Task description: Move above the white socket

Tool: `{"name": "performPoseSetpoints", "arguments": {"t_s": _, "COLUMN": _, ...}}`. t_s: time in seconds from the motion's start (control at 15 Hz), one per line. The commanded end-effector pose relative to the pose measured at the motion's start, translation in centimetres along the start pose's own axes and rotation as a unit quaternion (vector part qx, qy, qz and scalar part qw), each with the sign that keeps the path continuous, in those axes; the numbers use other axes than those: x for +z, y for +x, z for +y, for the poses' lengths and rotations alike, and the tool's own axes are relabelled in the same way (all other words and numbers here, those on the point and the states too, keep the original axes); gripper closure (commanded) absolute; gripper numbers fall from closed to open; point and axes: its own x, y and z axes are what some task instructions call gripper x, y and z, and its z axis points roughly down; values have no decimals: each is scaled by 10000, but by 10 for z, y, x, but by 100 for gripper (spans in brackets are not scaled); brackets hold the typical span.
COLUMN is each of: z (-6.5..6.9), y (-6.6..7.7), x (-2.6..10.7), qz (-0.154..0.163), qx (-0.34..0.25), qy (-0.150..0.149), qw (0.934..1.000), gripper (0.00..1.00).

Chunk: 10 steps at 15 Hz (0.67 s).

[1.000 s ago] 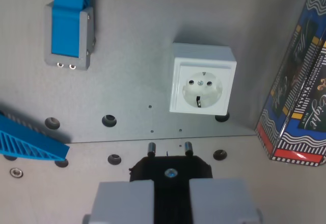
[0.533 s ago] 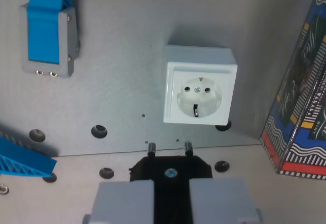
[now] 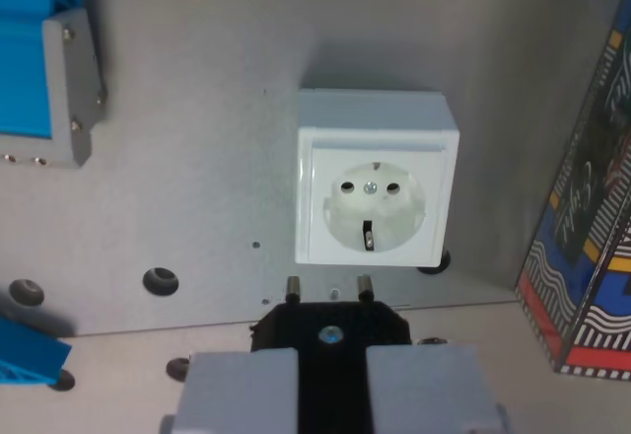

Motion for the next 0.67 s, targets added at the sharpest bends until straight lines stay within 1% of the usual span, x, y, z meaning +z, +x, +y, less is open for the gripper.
{"name": "performPoseSetpoints", "arguments": {"t_s": 0.07, "z": 6, "y": -4, "x": 17, "qz": 461, "qx": 270, "qy": 105, "qw": 9985, "gripper": 100}}
{"name": "performPoseSetpoints", "arguments": {"t_s": 0.27, "z": 9, "y": -8, "x": 31, "qz": 459, "qx": 285, "qy": 137, "qw": 9984, "gripper": 100}}
{"name": "performPoseSetpoints", "arguments": {"t_s": 0.67, "z": 14, "y": -14, "x": 51, "qz": 482, "qx": 324, "qy": 194, "qw": 9981, "gripper": 100}}
